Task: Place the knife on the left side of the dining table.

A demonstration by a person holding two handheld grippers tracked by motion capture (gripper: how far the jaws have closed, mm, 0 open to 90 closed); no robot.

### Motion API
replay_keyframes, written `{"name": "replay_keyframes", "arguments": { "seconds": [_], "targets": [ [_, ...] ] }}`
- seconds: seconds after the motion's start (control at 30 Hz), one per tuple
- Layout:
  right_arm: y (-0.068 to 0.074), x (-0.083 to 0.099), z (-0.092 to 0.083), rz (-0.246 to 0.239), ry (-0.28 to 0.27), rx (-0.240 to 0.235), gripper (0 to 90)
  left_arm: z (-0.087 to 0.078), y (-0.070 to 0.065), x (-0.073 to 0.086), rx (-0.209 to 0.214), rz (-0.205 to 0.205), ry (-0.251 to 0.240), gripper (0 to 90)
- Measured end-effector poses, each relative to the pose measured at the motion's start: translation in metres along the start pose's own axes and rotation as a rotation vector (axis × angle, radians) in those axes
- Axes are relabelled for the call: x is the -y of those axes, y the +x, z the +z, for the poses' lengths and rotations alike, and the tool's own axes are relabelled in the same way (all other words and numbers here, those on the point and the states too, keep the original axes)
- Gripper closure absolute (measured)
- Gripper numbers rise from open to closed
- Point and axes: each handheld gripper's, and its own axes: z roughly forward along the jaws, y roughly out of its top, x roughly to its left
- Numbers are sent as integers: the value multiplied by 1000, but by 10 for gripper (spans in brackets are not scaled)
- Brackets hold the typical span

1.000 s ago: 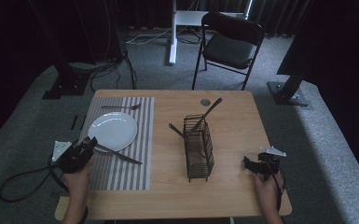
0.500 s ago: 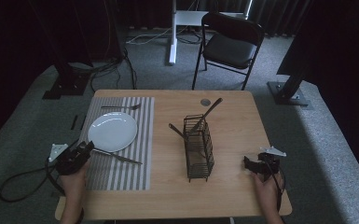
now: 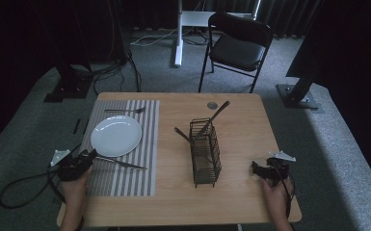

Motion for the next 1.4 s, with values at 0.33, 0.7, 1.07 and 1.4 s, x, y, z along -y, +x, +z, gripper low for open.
{"name": "replay_keyframes", "arguments": {
  "seconds": [0.33, 0.7, 1.07, 1.4],
  "targets": [
    [0, 0, 0, 0, 0, 0, 129, 3, 8, 6, -20, -2, 36, 499],
    [0, 0, 0, 0, 0, 0, 129, 18, 9, 10, -70, 28, 152, 469],
    [0, 0, 0, 0, 0, 0, 128, 20, -3, 15, -153, 132, 223, 412],
    [0, 0, 0, 0, 0, 0, 128, 7, -6, 23, -119, 129, 213, 396]
  ]
}}
